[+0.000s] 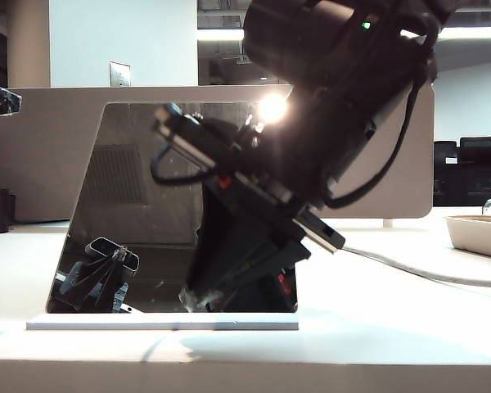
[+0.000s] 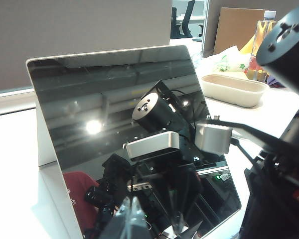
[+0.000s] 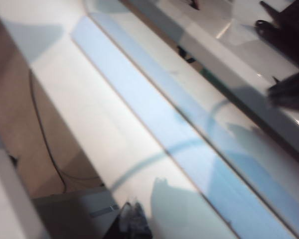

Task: Push the base of the mirror on the table to move it forward for a short distance.

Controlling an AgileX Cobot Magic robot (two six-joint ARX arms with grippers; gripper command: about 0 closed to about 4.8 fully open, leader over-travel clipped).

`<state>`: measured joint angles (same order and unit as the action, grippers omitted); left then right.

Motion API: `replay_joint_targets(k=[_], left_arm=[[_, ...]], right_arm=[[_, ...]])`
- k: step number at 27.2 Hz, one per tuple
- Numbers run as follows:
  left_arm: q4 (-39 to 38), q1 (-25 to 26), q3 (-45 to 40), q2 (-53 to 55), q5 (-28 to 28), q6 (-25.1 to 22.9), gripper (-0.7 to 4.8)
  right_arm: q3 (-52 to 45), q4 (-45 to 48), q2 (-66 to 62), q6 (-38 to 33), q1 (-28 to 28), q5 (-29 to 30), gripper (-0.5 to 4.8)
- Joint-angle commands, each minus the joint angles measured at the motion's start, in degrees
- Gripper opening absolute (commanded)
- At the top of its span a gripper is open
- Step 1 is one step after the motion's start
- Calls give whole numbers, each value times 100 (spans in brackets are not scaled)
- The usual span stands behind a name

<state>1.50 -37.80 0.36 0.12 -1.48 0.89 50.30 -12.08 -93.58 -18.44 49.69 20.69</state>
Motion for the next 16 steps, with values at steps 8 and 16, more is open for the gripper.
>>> replay_joint_targets(k=[8,16], left_arm=[[70,2,4,2,22,-24,-1],[72,2,4,2,22,-24,-1]], right_arm=[[26,476,-341,96,-15,-284,-7],[26,492,-636,114,-24,-310,-7]])
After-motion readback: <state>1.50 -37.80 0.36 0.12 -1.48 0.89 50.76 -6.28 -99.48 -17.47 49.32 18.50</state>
